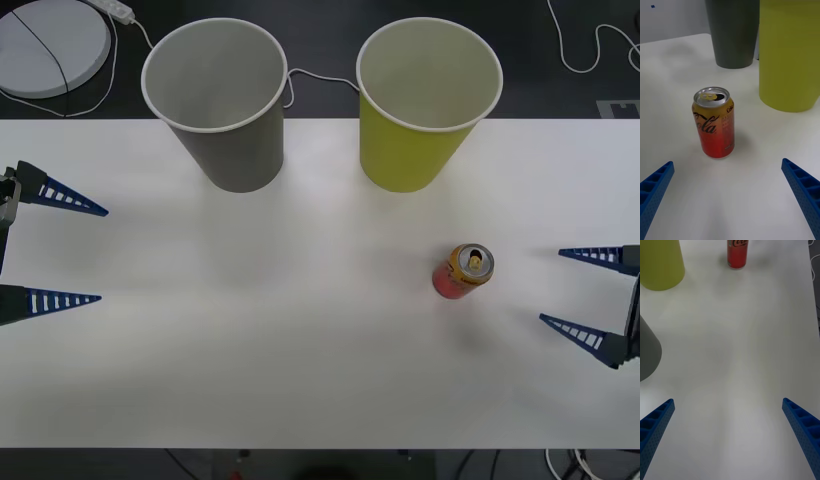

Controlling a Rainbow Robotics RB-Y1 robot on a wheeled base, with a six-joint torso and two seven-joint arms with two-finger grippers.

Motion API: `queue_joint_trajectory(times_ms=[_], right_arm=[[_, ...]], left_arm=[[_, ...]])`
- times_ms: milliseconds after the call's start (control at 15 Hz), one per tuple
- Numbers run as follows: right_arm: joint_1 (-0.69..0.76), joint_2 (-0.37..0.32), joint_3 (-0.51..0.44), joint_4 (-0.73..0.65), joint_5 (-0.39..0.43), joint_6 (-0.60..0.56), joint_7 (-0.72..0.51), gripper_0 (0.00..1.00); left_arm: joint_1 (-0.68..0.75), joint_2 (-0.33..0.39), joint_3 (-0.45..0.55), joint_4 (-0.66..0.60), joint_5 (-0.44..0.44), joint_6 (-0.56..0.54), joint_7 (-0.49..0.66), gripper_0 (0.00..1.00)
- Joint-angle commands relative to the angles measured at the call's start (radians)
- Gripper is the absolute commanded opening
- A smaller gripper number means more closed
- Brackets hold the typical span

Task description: Put the can into the green bin and the plastic bottle into the gray bin

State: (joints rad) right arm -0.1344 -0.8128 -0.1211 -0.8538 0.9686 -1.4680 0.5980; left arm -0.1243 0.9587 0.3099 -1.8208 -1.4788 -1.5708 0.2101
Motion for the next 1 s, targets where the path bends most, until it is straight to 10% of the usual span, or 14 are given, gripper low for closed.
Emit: queue_joint_trajectory(times_ms=[67,1000], right_arm=[[0.001,0.061,0.004,0.004,-0.004,0.028,0.014,1.0],[-0.045,0.279,0.087,0.015,-0.004,0.199,0.112,1.0]], left_arm=[[0.0,0.0,0.0,0.0,0.0,0.0,0.0,1.0],[0.0,0.0,0.0,0.0,0.0,0.0,0.0,1.0]])
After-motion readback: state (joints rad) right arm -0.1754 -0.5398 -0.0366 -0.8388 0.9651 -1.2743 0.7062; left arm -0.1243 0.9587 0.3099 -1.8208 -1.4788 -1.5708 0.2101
